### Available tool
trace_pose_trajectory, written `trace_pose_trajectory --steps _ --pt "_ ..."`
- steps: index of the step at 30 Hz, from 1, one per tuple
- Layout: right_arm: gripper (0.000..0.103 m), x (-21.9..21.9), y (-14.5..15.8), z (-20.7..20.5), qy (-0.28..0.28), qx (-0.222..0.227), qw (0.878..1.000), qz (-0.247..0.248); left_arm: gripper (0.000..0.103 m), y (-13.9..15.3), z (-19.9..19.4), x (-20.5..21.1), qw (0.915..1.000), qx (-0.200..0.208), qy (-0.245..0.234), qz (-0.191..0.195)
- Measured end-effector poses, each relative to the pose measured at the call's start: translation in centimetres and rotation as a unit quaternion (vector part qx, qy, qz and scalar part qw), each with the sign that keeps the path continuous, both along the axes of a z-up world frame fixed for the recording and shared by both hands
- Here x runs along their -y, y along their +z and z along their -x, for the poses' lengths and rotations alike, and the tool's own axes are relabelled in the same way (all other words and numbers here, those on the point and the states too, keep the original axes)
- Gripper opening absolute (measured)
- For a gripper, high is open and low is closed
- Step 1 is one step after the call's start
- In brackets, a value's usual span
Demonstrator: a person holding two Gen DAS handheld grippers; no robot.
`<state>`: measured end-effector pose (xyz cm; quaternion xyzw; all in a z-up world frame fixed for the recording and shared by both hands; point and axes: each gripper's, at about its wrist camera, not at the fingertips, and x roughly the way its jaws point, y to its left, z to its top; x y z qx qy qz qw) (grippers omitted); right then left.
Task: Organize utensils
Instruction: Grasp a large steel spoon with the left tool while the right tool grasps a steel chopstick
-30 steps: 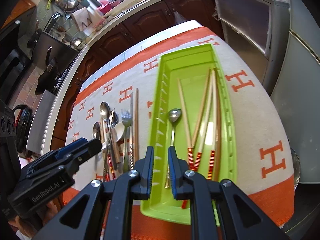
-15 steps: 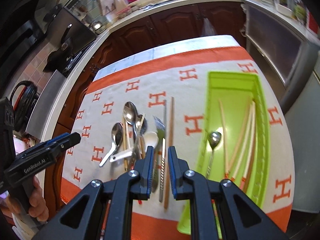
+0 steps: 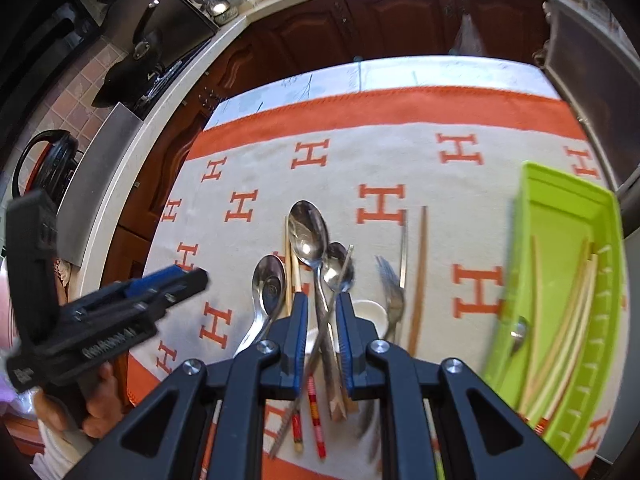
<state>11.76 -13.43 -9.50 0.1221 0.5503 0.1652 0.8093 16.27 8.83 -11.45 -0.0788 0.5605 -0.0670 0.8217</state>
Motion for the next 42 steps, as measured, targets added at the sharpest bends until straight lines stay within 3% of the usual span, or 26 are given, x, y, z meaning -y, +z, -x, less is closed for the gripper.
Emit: trace_pose_trajectory --steps 12,17,24,28,31,35,42 --pt "0.014 -0.8 -3.2 -2.2 0.007 -0.043 0.998 -0.034 0.041 -6.9 -2.9 0.7 0.9984 -0.029 -0.035 0.034" --pt "0.014 -0.3 -4.1 -2.0 -0.002 -0.056 0.997 -0.047 0.052 -7.3 -2.7 1.6 0.9977 0.001 -0.058 0.035" --pt "0.014 -0.6 -4.8 -0.5 0.005 -0.070 0.995 -0.070 0.052 -7.6 -1.9 3.6 0.9945 0.045 -0.095 0.002" --pt "0.014 -1.1 -5.3 0.8 0.012 -0.081 0.994 -0.076 0.031 -7.7 -1.7 4.0 0.9931 0.053 -0.104 0.005" --pt "0.014 -1.4 -5.9 1.6 0.015 -0.088 0.993 -0.073 0.027 -7.6 -1.3 3.9 0.9921 0.059 -0.110 0.009" --pt "0.014 -1.9 -6.7 2.3 0.016 -0.098 0.993 -0.069 0.009 -7.7 -0.8 3.7 0.9916 0.064 -0.112 0.009" --pt "0.014 -2.6 -7.2 2.9 0.008 -0.092 0.995 -0.041 0.002 -7.6 -0.2 2.6 0.9924 0.070 -0.097 0.031"
